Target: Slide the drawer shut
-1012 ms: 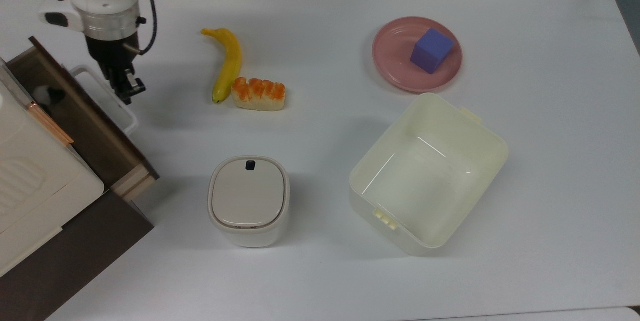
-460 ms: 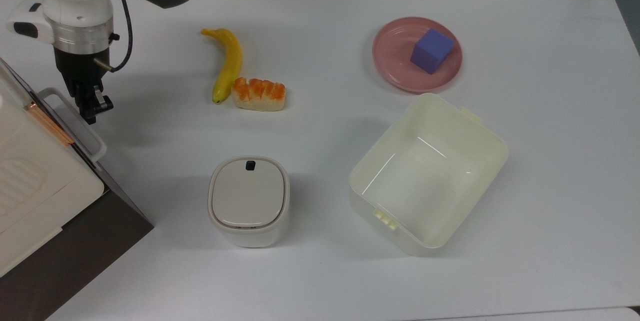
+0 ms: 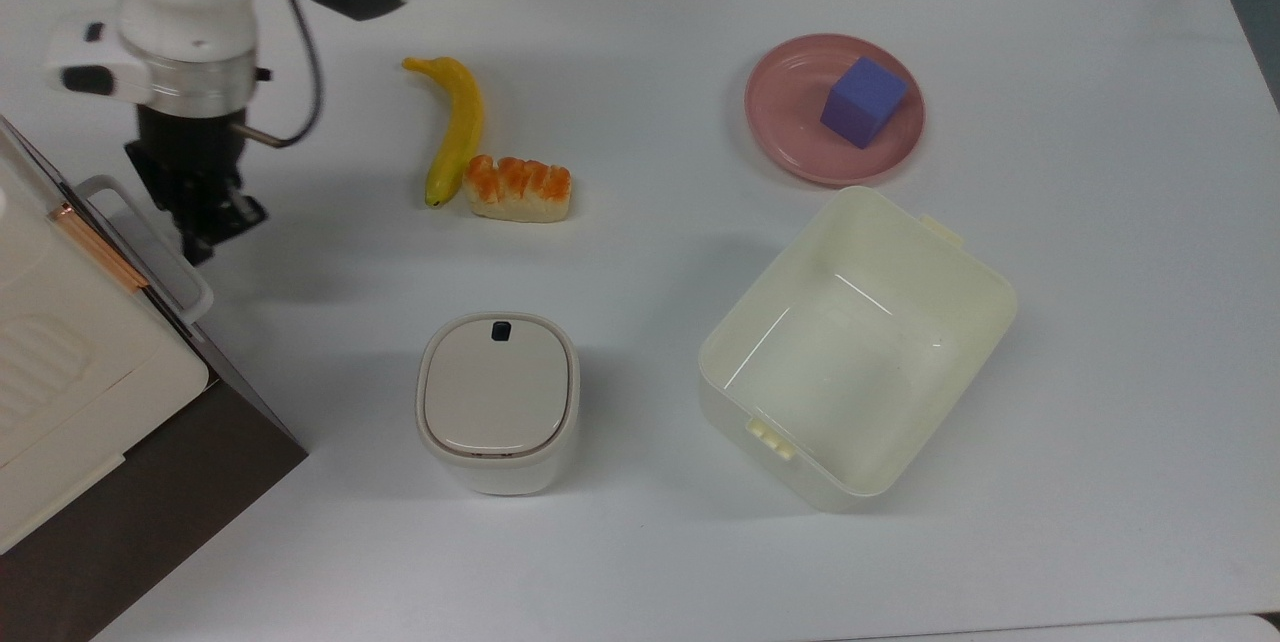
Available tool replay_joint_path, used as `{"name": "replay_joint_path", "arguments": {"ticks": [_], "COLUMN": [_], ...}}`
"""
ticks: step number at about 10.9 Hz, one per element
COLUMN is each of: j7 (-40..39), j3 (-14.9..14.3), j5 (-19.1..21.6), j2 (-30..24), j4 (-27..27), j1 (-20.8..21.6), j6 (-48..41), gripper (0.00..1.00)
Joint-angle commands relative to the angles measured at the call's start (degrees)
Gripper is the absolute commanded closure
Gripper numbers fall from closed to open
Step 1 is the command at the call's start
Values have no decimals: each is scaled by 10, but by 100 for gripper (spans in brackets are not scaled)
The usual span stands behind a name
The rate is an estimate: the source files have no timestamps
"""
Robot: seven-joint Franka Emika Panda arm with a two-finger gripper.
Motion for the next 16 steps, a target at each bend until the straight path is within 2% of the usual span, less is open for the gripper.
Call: {"name": "replay_joint_path", "arguments": {"ticks": [1, 3, 5, 7, 9, 10, 11, 12, 13, 14, 16], "j7": [-96, -112, -125, -150, -167, -191, -219, -245, -253, -252, -253], "j3": [40, 87, 96, 82, 34, 11, -15, -44, -75, -93, -93], "j5": [-1, 8, 62, 89, 98, 118, 138, 141, 141, 141, 134], "j2": [-33, -59, -110, -134, -161, -179, -197, -213, -219, -224, -223], "j4": [1, 0, -25, -20, -21, -21, -21, -21, -20, -20, -20], "j1": [33, 34, 63, 102, 156, 176, 195, 221, 251, 268, 269], "j6": [-69, -155, -210, -297, -336, -361, -384, -399, -409, -412, -412], "gripper": [100, 100, 100, 97, 93, 88, 80, 69, 44, 3, 0]}}
